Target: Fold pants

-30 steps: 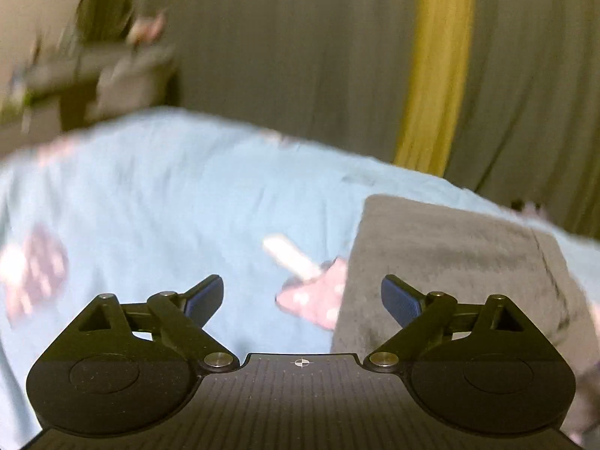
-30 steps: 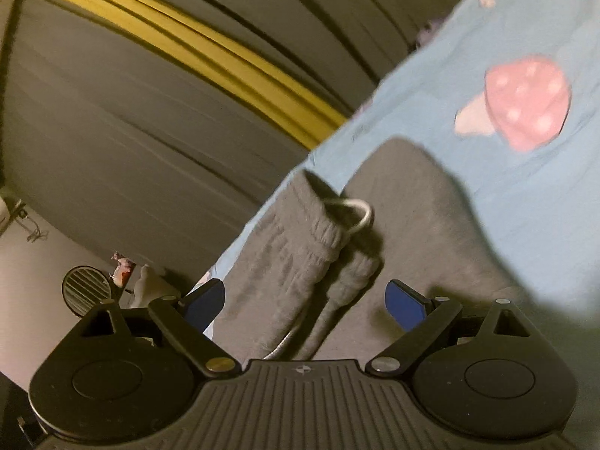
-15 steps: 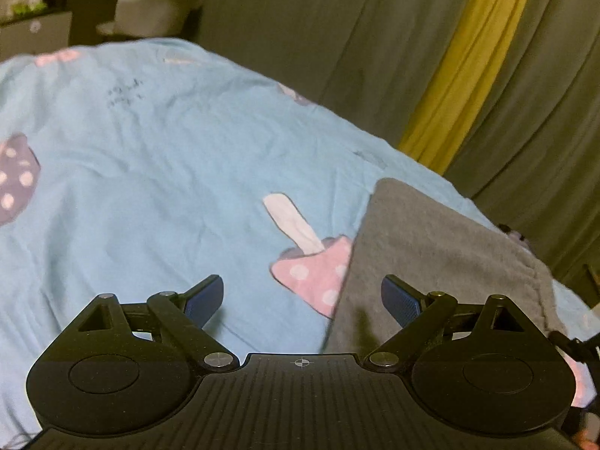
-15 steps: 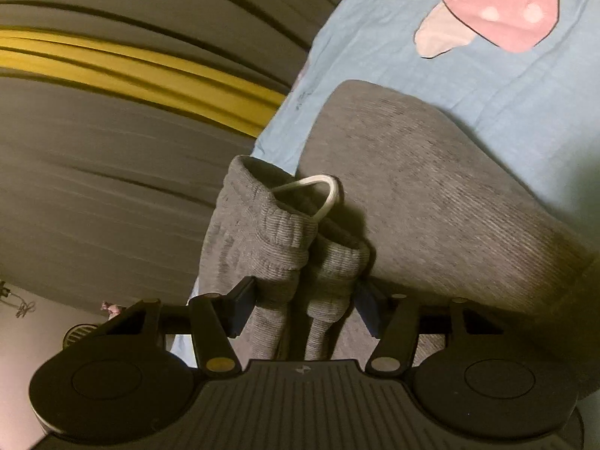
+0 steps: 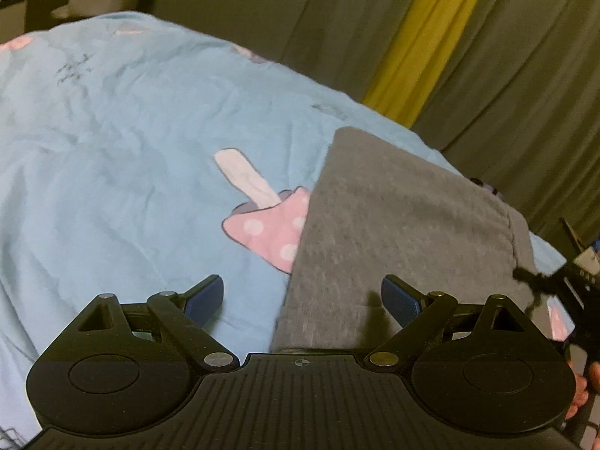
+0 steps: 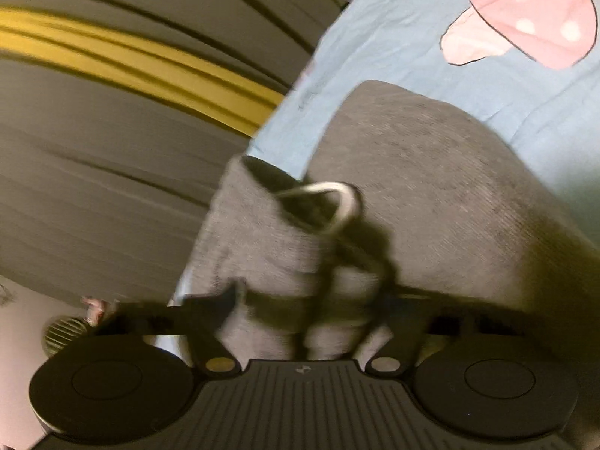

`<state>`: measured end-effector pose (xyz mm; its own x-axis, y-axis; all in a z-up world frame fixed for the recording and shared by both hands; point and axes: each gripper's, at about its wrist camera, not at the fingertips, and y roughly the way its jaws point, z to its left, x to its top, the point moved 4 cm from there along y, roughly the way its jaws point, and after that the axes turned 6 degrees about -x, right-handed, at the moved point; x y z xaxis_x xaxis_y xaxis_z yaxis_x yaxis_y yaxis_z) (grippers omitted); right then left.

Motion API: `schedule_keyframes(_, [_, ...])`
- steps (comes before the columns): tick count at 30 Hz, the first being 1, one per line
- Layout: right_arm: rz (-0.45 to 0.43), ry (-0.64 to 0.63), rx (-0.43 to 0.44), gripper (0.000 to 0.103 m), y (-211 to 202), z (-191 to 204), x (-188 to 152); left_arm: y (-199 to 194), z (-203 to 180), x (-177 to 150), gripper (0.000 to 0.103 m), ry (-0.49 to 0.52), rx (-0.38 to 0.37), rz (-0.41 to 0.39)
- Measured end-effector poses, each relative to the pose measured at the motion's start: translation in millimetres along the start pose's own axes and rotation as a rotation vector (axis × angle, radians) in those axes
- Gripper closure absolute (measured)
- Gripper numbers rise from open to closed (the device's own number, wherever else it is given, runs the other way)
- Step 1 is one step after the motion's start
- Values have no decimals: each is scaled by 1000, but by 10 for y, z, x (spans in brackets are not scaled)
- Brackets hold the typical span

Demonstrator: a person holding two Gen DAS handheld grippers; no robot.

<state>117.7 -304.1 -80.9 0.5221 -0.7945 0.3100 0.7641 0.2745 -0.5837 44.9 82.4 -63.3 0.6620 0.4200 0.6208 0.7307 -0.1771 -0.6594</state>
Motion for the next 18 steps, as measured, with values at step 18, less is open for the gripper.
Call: schedule_keyframes(18, [-166,-226,25,60,-461,932,-118,-90,109,67,8,-63,25,-87])
